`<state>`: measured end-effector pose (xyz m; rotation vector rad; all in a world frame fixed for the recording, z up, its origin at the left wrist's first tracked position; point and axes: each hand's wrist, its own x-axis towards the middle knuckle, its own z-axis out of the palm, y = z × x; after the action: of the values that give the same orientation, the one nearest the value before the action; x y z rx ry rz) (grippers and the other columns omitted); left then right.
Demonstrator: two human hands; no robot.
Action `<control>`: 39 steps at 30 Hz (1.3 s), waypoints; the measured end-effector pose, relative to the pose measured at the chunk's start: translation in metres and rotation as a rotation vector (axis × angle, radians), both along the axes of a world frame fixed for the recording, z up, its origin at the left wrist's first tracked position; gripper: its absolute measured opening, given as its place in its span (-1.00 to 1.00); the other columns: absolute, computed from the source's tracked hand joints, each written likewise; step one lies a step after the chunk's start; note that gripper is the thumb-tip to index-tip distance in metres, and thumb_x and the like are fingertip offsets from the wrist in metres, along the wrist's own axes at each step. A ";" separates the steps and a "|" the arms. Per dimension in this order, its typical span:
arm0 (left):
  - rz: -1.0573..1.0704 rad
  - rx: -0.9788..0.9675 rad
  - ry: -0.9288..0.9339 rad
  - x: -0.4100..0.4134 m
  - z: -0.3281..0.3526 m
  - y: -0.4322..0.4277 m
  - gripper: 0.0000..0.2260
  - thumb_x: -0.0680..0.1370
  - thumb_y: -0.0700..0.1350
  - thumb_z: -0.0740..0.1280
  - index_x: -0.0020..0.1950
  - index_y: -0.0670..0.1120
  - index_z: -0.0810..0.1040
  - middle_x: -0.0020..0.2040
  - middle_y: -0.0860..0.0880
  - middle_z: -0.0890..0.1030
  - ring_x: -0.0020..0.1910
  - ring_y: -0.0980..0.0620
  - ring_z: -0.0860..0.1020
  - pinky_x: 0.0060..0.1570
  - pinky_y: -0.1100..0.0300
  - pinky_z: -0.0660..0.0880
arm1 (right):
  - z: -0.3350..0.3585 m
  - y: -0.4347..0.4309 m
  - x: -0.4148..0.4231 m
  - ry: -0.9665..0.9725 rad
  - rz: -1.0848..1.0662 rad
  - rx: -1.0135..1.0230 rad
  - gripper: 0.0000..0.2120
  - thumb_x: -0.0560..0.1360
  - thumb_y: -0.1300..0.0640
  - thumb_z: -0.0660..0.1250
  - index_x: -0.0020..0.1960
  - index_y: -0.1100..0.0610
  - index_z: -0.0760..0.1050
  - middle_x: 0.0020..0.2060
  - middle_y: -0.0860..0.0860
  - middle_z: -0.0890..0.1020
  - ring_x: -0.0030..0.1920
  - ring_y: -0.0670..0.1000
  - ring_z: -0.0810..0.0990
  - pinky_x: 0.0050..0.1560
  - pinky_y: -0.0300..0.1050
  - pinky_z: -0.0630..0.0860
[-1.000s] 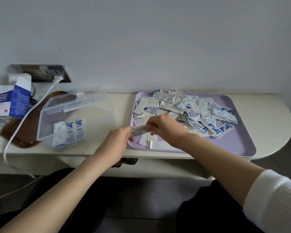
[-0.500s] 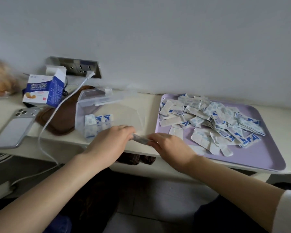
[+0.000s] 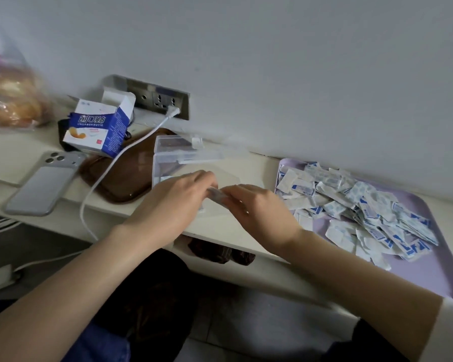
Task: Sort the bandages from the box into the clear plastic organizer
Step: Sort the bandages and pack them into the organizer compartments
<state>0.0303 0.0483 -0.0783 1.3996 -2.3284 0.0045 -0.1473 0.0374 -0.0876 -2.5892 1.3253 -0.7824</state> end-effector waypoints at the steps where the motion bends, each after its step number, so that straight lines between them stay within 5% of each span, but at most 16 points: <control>1: 0.029 0.008 0.035 0.003 0.005 -0.002 -0.85 0.50 -0.27 0.35 0.00 -0.08 0.46 -0.14 0.00 0.60 -0.28 -0.09 0.58 -0.43 0.14 0.36 | 0.005 -0.004 0.007 0.018 0.007 -0.001 -0.77 0.55 0.06 0.20 -0.06 0.16 0.57 -0.32 0.06 0.58 -0.30 0.14 0.51 -0.35 -0.09 0.39; 7: 0.265 0.101 0.062 0.028 0.009 -0.014 -0.72 0.56 -0.04 0.28 0.21 -0.11 0.34 0.13 -0.04 0.53 0.08 -0.09 0.52 -0.02 0.09 0.36 | 0.026 -0.036 0.035 0.053 -0.077 0.121 -0.71 0.52 0.19 0.18 -0.35 0.07 0.22 -0.50 -0.02 0.23 -0.33 0.11 0.21 -0.36 -0.10 0.19; 13: 0.198 0.201 -0.110 0.034 -0.006 -0.013 -0.81 0.57 0.01 0.24 0.16 0.04 0.47 0.11 0.08 0.59 0.11 0.01 0.47 0.05 0.12 0.34 | 0.015 -0.071 0.042 -0.084 -0.304 0.372 -0.62 0.44 -0.01 0.18 -0.48 0.11 0.19 -0.52 0.05 0.21 -0.41 0.03 0.14 -0.41 -0.13 0.13; 17: 0.213 0.204 -0.138 0.034 -0.010 -0.013 -0.83 0.58 -0.08 0.23 0.15 0.08 0.50 0.11 0.06 0.57 0.12 0.01 0.46 0.01 0.14 0.27 | 0.007 -0.084 0.048 0.204 -0.418 0.599 -0.55 0.24 -0.22 0.08 -0.44 0.18 0.38 -0.50 0.07 0.32 -0.45 0.03 0.28 -0.45 -0.20 0.20; 20: 0.220 0.192 -0.119 0.033 -0.009 -0.012 -0.81 0.58 -0.10 0.24 0.17 0.07 0.52 0.10 0.05 0.53 0.13 0.02 0.45 0.02 0.16 0.28 | -0.003 -0.097 0.051 0.459 -0.469 0.658 -0.41 0.44 -0.33 0.13 -0.42 0.18 0.32 -0.46 0.05 0.36 -0.42 0.03 0.38 -0.45 -0.23 0.26; 25: 0.231 0.184 -0.080 0.033 -0.006 -0.011 -0.82 0.59 -0.10 0.21 0.15 0.07 0.50 0.09 0.07 0.51 0.09 0.06 0.47 0.00 0.21 0.28 | -0.004 -0.099 0.059 0.556 -0.452 0.732 -0.73 0.57 0.09 0.18 -0.23 0.22 0.29 -0.35 0.05 0.34 -0.15 0.06 0.40 -0.22 -0.17 0.34; 29: 0.239 0.204 -0.083 0.031 -0.002 -0.008 -0.82 0.60 -0.09 0.20 0.16 0.07 0.49 0.09 0.07 0.52 0.06 0.05 0.49 0.00 0.20 0.30 | 0.000 -0.093 0.071 0.588 -0.418 0.802 -0.74 0.58 0.17 0.11 -0.26 0.25 0.29 -0.34 0.06 0.38 -0.36 0.02 0.38 -0.43 -0.25 0.26; 33: 0.247 0.214 -0.090 0.031 -0.001 -0.009 -0.81 0.60 -0.09 0.20 0.18 0.06 0.49 0.11 0.06 0.52 0.05 0.04 0.49 0.00 0.20 0.29 | 0.005 -0.090 0.077 0.628 -0.357 0.853 -0.67 0.59 0.18 0.15 0.31 0.28 0.32 0.06 0.16 0.49 -0.08 0.05 0.38 -0.26 -0.20 0.34; 36: 0.237 0.209 -0.085 0.031 -0.001 -0.009 -0.82 0.60 -0.09 0.20 0.17 0.06 0.49 0.11 0.05 0.52 0.03 0.03 0.49 0.00 0.21 0.28 | 0.003 -0.093 0.077 0.673 -0.352 0.838 -0.72 0.58 0.17 0.17 0.26 0.23 0.34 -0.09 0.11 0.42 -0.10 0.07 0.38 -0.26 -0.20 0.34; 39: 0.230 0.206 -0.088 0.032 -0.004 -0.009 -0.84 0.60 -0.09 0.21 0.16 0.06 0.48 0.12 0.06 0.53 0.04 0.03 0.49 0.00 0.20 0.28 | -0.002 -0.095 0.076 0.669 -0.413 0.820 -0.87 0.54 0.15 0.23 -0.05 0.22 0.35 -0.32 0.04 0.38 -0.27 0.02 0.42 -0.41 -0.25 0.29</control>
<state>0.0619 0.0388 -0.0822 1.7969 -2.2765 -0.1114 -0.0716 -0.0572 -0.0892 -1.9423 1.8446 0.5903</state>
